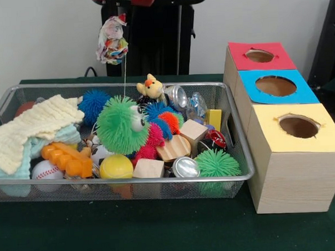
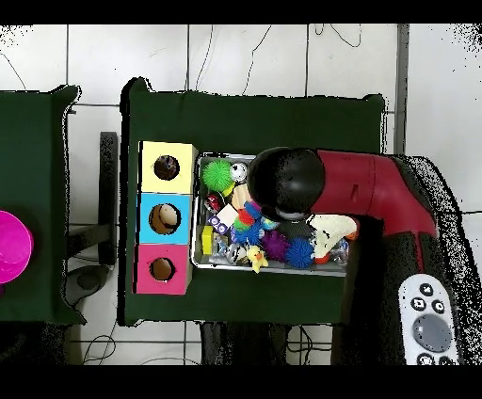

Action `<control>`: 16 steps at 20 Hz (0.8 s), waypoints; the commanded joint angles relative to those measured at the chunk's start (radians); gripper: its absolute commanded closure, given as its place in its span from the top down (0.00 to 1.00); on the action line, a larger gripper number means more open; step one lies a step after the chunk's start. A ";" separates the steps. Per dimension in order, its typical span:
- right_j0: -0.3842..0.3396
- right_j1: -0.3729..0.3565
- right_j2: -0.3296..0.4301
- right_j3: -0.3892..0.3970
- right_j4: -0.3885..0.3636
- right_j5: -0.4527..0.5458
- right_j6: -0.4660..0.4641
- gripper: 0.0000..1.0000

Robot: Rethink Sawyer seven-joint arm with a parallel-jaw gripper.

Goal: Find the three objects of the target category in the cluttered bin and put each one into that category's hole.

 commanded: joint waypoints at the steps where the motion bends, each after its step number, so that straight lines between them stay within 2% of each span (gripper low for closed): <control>1: -0.153 -0.064 0.155 0.207 0.096 -0.217 -0.181 0.00; 3: -0.154 -0.063 0.161 0.225 0.084 -0.240 -0.167 0.00; 6: -0.173 -0.102 0.182 0.284 0.081 -0.272 -0.161 0.00; 16: -0.164 -0.106 0.189 0.306 0.044 -0.295 -0.094 0.00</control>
